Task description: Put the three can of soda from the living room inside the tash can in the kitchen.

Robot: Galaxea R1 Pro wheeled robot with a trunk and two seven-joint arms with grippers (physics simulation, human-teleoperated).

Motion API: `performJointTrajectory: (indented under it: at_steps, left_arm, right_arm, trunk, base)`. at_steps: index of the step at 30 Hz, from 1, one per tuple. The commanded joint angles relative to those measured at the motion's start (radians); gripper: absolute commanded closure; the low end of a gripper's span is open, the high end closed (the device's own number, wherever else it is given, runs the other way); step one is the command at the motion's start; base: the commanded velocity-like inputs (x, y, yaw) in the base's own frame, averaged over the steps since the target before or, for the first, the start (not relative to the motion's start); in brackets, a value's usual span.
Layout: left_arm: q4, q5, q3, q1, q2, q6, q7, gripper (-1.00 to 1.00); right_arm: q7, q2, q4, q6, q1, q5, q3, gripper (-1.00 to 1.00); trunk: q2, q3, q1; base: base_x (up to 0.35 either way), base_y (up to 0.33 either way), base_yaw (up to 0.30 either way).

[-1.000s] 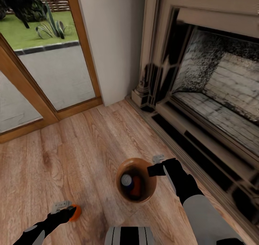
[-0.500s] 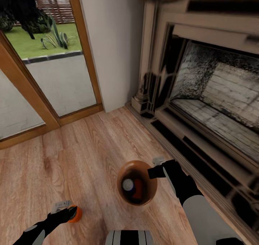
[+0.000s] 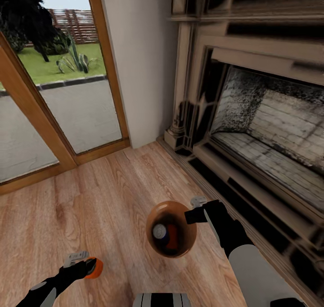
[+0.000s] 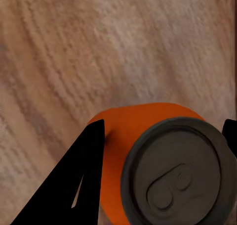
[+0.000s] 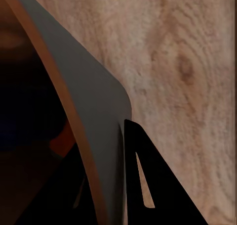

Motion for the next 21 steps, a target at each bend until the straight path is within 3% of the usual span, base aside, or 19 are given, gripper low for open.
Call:
performJointTrajectory:
  at_steps: [1, 6, 11, 13, 14, 18, 19, 20, 21]
  left_arm:
    - [0.000, -0.001, -0.001, 0.000, 0.000, -0.001, 0.002, 1.00]
    - [-0.007, 0.000, 0.001, -0.001, 0.008, 0.003, -0.002, 1.00]
    - [-0.130, 0.001, 0.003, -0.004, 0.019, 0.097, -0.005, 1.00]
    - [-0.228, 0.004, 0.006, -0.004, 0.032, 0.171, -0.005, 1.00]
    - [-0.339, 0.007, 0.021, -0.004, 0.048, 0.258, -0.005, 1.00]
    - [-0.544, 0.009, 0.058, -0.022, 0.072, 0.443, -0.009, 1.00]
    - [-0.642, 0.011, 0.066, -0.062, 0.080, 0.558, -0.027, 1.00]
    - [-0.670, 0.012, 0.067, -0.079, 0.082, 0.600, -0.039, 1.00]
    - [-0.734, 0.011, 0.070, -0.150, 0.085, 0.728, -0.090, 1.00]
  right_arm:
    - [0.006, 0.000, 0.000, 0.004, 0.000, -0.021, 0.000, 1.00]
    - [0.013, 0.000, 0.000, 0.006, 0.000, -0.026, 0.000, 1.00]
    - [0.021, -0.002, 0.000, 0.017, 0.000, -0.029, -0.001, 1.00]
    - [0.026, -0.004, 0.000, 0.039, 0.000, -0.030, -0.001, 1.00]
    - [0.037, -0.006, 0.000, 0.085, -0.001, -0.030, -0.001, 1.00]
    - [0.069, -0.008, 0.000, 0.148, -0.004, -0.029, -0.001, 1.00]
    - [0.080, -0.009, 0.000, 0.185, -0.008, -0.029, -0.001, 1.00]
    - [0.082, -0.010, 0.000, 0.199, -0.009, -0.029, -0.001, 1.00]
    - [0.087, -0.010, 0.000, 0.224, -0.021, -0.030, -0.001, 1.00]
  trunk:
    - [0.000, 0.004, 0.000]
    - [0.001, 0.023, -0.003]
    - [0.003, 0.043, -0.005]
    - [0.003, 0.050, -0.006]
    - [0.003, 0.054, -0.006]
    - [0.004, 0.070, -0.008]
    - [0.004, 0.074, -0.009]
    - [0.005, 0.077, -0.009]
    - [0.005, 0.081, -0.009]
  base:
    - [0.000, 0.000, 0.000]
    - [0.000, 0.000, 0.000]
    - [0.000, 0.000, 0.000]
    - [0.000, 0.000, 0.000]
    - [0.000, 0.000, 0.000]
    - [0.000, 0.000, 0.000]
    - [0.000, 0.000, 0.000]
    - [0.000, 0.000, 0.000]
    - [0.000, 0.000, 0.000]
